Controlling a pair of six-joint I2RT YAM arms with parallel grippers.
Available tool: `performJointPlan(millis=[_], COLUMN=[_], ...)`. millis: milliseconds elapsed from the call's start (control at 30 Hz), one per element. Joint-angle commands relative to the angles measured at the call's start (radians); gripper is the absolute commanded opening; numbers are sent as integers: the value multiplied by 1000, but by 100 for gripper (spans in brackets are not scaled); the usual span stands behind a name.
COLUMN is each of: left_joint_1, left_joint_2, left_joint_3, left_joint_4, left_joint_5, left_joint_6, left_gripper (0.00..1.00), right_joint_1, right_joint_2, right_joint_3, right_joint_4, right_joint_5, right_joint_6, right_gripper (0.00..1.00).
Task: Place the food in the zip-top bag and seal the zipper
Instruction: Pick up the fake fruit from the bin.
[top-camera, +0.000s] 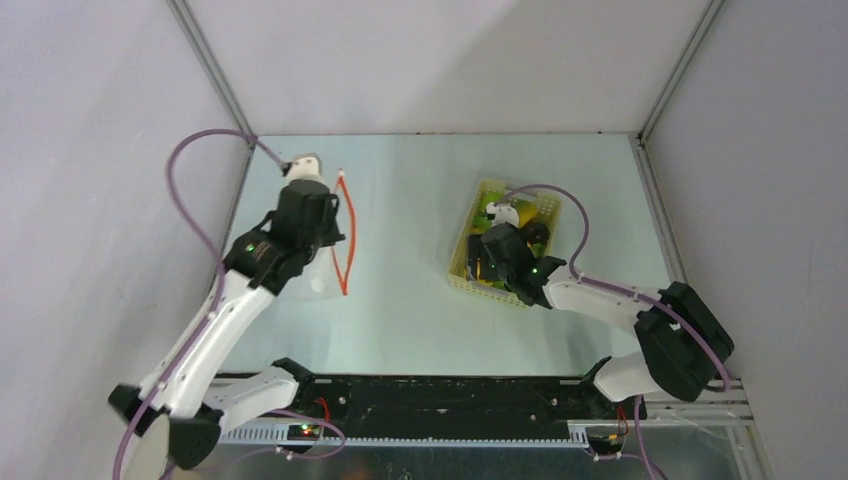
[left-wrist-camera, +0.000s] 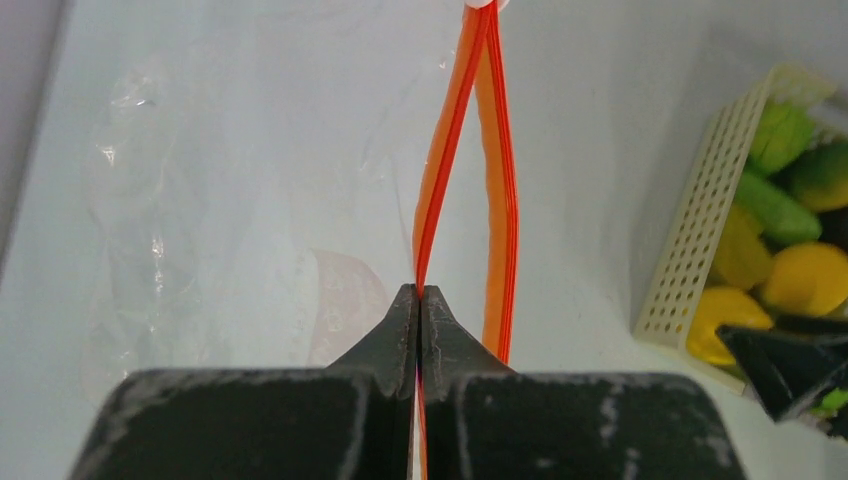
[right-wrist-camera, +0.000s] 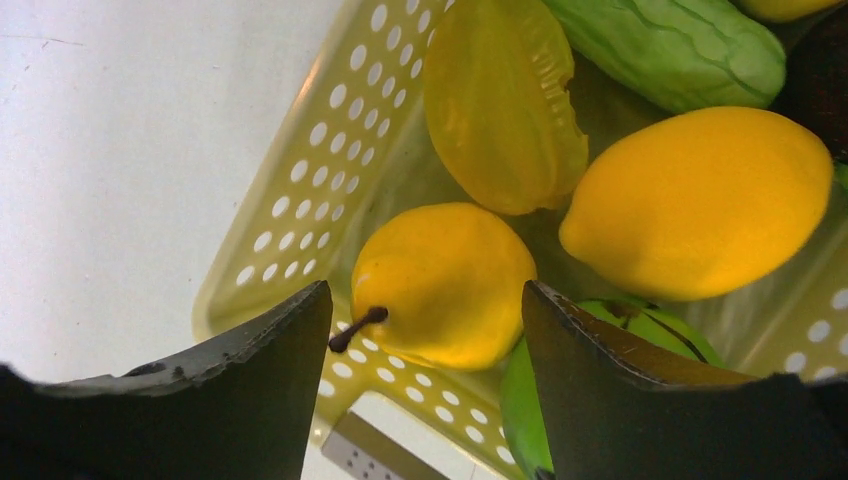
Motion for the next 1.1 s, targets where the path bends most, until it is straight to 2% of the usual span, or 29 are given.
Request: performJointPlan(millis=[0,167,367,400,500,600,667,733,1067], left_joint_1=[6,5,5,5,4,3,3,1,-18], left_joint_2=[72,80,82,82,84,94,102,108,122], left_joint_3=[-31,-69,-78,-80,-90,-92,-93,-95,-100], left_joint_4=[62,119,125,131,140,142,144,144,148], left_joint_5=[113,209,254,268,292,314,324,332,342], left_joint_6=[-33,-47,-43,-45,-47,-53,-60,-65,-71], left_gripper=[0,0,0,0,0,0,0,0,0], right_joint_1=[11,26,28,28,29,31,38,45,96], right_joint_2=[67,105,121,122,118,106,85,69,-107], right_joint_3=[73,97,97,97,97,97,97,97,97], right_joint_4=[57,13,-68,-83,-103,-103,-94,-83,-95], right_joint_5=[28,92,172,189,211,217,218,228,376], right_joint_6=[10,66,125,134,155,164,168,170,139], right_gripper=[71,65,57,54,29,18,6,0,0])
